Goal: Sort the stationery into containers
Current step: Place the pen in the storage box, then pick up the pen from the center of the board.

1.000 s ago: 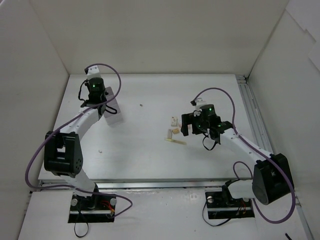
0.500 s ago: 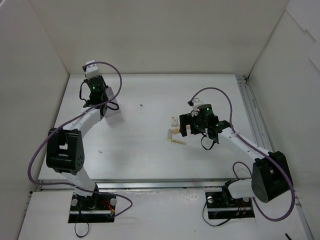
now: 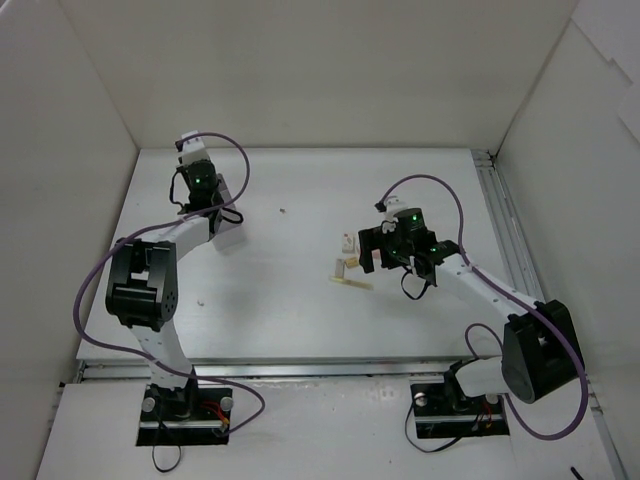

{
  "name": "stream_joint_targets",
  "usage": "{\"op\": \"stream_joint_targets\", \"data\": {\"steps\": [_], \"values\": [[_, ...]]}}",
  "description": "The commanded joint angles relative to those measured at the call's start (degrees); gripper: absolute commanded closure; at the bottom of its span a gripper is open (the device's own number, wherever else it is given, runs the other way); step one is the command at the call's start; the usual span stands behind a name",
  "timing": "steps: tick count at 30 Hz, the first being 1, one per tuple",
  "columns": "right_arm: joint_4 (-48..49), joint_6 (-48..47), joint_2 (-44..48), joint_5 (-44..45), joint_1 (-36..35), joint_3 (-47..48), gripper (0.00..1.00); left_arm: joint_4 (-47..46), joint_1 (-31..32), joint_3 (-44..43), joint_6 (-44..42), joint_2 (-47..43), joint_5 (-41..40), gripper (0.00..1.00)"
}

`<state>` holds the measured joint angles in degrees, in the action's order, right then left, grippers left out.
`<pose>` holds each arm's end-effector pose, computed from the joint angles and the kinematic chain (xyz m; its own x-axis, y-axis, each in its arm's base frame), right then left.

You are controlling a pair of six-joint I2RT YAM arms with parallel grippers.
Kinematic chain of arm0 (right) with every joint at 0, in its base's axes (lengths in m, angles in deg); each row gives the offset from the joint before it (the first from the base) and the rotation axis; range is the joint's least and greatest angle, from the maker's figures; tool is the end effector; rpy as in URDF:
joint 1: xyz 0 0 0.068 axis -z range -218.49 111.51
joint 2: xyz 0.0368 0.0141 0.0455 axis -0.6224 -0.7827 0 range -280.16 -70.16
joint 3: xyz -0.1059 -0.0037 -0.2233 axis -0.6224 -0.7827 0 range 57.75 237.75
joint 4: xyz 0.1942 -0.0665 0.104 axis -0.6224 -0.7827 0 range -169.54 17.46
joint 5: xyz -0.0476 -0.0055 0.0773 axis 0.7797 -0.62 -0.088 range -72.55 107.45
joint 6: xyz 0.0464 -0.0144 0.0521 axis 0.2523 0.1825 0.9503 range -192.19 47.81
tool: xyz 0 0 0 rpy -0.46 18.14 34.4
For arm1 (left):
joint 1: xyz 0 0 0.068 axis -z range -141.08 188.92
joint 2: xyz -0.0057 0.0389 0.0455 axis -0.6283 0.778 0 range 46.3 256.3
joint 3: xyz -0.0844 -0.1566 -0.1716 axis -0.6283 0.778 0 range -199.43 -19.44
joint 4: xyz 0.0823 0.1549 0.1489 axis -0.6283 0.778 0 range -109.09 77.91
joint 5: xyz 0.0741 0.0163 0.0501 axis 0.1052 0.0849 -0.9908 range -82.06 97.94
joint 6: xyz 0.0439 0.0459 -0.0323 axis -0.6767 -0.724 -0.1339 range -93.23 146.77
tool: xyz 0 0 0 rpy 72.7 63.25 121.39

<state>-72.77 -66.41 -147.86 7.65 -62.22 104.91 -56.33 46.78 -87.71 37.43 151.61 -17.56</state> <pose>0.2661 0.1279 0.2224 -0.5194 -0.1199 -0.8461 -0.4806 0.8597 0.1731 0.4139 -0.0316 0.2635 0.0594 -0.1766 -0.9825 -0.2972 0.9365 -0.1863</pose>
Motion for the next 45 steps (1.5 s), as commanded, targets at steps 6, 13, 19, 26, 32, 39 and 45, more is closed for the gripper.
{"op": "stream_joint_targets", "data": {"steps": [6,13,19,26,32,39,45], "values": [[1.9,-0.68,0.61,0.58,-0.62,2.15,0.02,1.28,-0.39,-2.31,4.37,-2.22,-2.1,0.76],[1.64,-1.12,0.96,-1.71,-1.76,0.84,0.02,5.41,-0.39,-0.55,7.71,-6.43,-0.7,0.42],[1.11,-2.44,-0.17,-2.07,-4.13,0.22,0.02,16.21,-0.39,-2.3,10.43,-11.36,3.6,0.0],[0.58,-3.23,-3.78,-2.32,-5.81,1.8,0.02,44.59,0.23,-14.96,15.44,-13.47,16.06,0.0],[-4.07,-5.17,-10.37,-4.18,-8.17,6.1,0.02,46.02,3.39,-6.62,18.26,-19.09,23.47,0.0],[-9.61,-4.64,-17.39,-4.52,-10.37,10.23,0.02,47.69,6.46,-2.57,18.08,-23.66,21.28,0.0],[-13.65,-4.99,-22.68,-3.74,-11.87,14.36,0.09,49.71,7.52,-2.48,16.86,-25.86,18.99,0.0]]}}
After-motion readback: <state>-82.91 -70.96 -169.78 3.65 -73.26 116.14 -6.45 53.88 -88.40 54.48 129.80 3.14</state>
